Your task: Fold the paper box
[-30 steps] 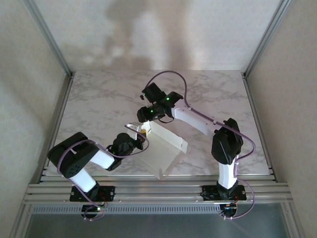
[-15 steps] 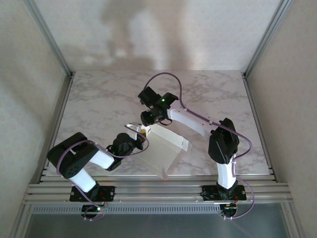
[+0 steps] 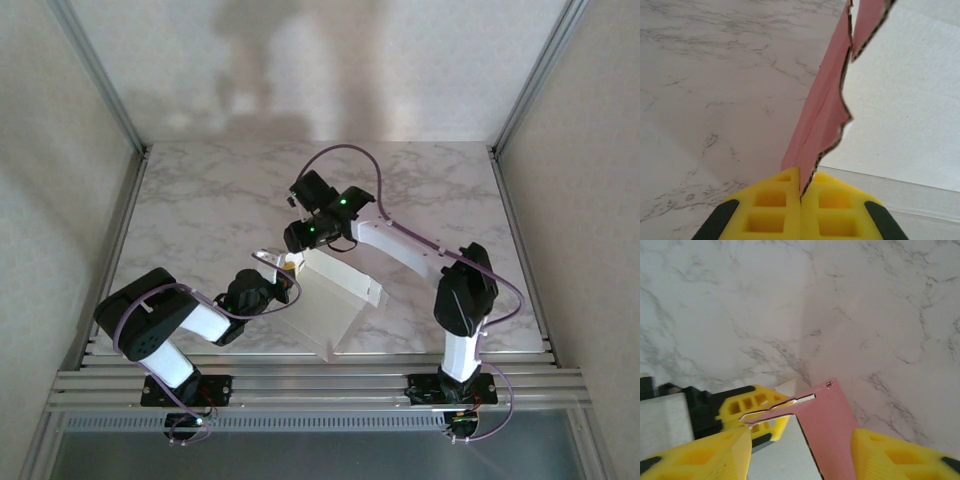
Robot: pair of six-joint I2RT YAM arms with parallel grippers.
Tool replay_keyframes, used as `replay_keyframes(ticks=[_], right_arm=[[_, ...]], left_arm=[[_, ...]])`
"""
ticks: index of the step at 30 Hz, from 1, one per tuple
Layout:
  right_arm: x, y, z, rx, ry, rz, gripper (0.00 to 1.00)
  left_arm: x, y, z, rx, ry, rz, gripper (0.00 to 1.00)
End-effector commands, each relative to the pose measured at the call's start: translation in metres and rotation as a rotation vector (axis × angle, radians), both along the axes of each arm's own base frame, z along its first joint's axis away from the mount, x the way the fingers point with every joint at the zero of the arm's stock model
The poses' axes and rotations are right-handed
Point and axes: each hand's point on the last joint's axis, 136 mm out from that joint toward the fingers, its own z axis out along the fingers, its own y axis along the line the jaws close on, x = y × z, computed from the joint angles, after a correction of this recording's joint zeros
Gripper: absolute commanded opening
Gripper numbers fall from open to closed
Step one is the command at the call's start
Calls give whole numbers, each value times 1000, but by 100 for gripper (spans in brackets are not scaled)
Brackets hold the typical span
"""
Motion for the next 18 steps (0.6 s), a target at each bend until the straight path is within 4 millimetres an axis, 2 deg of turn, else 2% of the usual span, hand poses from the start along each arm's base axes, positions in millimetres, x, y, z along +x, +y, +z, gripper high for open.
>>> replay_keyframes(ticks=[1,5,7,9,11,18], right_arm=[[4,-3,33,152,-9,-21,56],[14,-17,36,209,-15,-72,52],[16,-20,32,209,-13,-95,45],[26,-31,27,207,-12,-132,38],[28,-32,20,191,-4,-132,34],[29,-26,-9,168,42,-117,27]], left_arm=[[-35,15,-63,173,197,-45,0],[-35,13,-63,174,195,-49,0],[-34,12,-63,175,193,-51,0],[-35,12,-63,179,194,-51,0],[-35,12,-63,180,194,-49,0],[-34,13,-61,180,191,-45,0]])
